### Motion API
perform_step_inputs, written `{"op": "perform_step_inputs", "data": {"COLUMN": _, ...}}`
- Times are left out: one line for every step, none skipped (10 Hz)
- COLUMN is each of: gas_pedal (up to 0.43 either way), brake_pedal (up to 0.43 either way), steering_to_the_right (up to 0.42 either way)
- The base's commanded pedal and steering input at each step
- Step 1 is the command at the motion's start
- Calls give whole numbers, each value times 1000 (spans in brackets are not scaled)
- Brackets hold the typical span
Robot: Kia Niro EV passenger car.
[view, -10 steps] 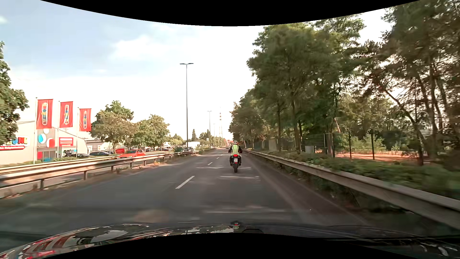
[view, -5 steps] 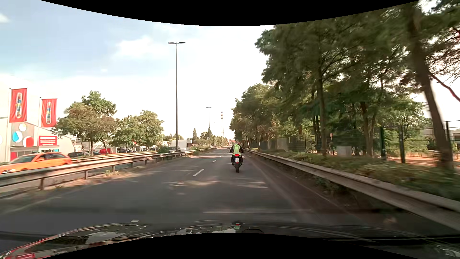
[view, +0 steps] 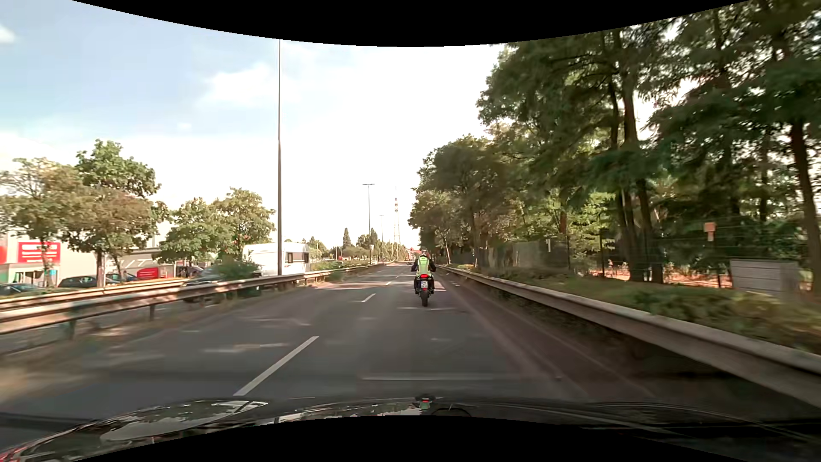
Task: Follow the waypoints while adhering to traffic rules and regulations
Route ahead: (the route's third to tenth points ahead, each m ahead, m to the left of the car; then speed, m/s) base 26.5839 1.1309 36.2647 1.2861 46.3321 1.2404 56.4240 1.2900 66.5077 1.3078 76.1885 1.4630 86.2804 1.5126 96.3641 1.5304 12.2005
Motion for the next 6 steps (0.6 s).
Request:
{"op": "perform_step_inputs", "data": {"gas_pedal": 138, "brake_pedal": 0, "steering_to_the_right": -7}}
{"op": "perform_step_inputs", "data": {"gas_pedal": 138, "brake_pedal": 0, "steering_to_the_right": -7}}
{"op": "perform_step_inputs", "data": {"gas_pedal": 138, "brake_pedal": 0, "steering_to_the_right": -7}}
{"op": "perform_step_inputs", "data": {"gas_pedal": 138, "brake_pedal": 0, "steering_to_the_right": -7}}
{"op": "perform_step_inputs", "data": {"gas_pedal": 138, "brake_pedal": 0, "steering_to_the_right": -7}}
{"op": "perform_step_inputs", "data": {"gas_pedal": 138, "brake_pedal": 0, "steering_to_the_right": -7}}
